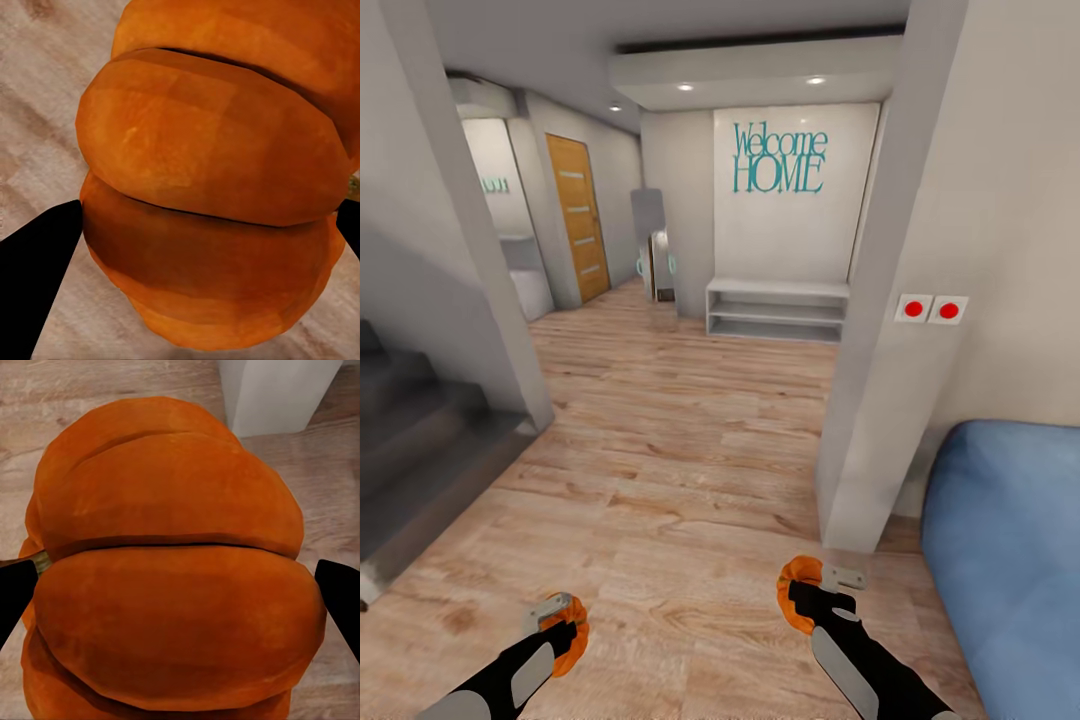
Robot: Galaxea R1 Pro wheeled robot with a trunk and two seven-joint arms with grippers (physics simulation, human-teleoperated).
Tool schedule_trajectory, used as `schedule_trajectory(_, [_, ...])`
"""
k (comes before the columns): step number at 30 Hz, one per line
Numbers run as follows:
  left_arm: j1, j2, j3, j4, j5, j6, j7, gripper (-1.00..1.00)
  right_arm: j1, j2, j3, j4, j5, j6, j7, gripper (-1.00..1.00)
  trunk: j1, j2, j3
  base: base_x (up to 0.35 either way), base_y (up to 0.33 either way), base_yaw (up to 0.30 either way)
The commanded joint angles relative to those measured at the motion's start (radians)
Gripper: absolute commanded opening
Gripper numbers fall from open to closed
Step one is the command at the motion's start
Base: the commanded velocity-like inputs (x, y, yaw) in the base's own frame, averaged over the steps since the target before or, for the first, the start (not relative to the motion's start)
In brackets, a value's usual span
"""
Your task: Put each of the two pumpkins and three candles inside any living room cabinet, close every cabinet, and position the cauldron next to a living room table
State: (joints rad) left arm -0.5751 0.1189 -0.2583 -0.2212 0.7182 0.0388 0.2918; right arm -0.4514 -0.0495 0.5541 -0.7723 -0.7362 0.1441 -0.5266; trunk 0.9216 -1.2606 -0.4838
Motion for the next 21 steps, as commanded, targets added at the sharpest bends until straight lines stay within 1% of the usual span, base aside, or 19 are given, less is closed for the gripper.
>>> schedule_trajectory(1, [0.000, 0.001, -0.009, -0.003, 0.006, 0.004, 0.007, -1.00, -0.001, -0.001, 0.006, -0.002, -0.003, 0.005, -0.008, -1.00, -0.004, 0.007, 0.000, 0.000, 0.000, 0.000])
schedule_trajectory(11, [0.000, 0.001, -0.009, -0.003, 0.006, 0.004, 0.007, -1.00, -0.001, -0.001, 0.006, -0.001, -0.005, 0.008, -0.004, -1.00, -0.042, 0.077, 0.015, 0.000, 0.000, 0.000])
schedule_trajectory(14, [0.000, 0.001, -0.009, -0.003, 0.007, 0.004, 0.007, -1.00, -0.001, 0.004, 0.006, -0.001, -0.005, 0.008, 0.000, -1.00, -0.054, 0.098, 0.020, 0.000, 0.000, 0.000])
schedule_trajectory(21, [0.000, 0.002, -0.009, -0.003, 0.006, 0.004, 0.007, -1.00, -0.001, 0.016, 0.006, 0.017, 0.000, 0.008, 0.005, -1.00, -0.054, 0.098, 0.008, 0.000, 0.000, 0.000])
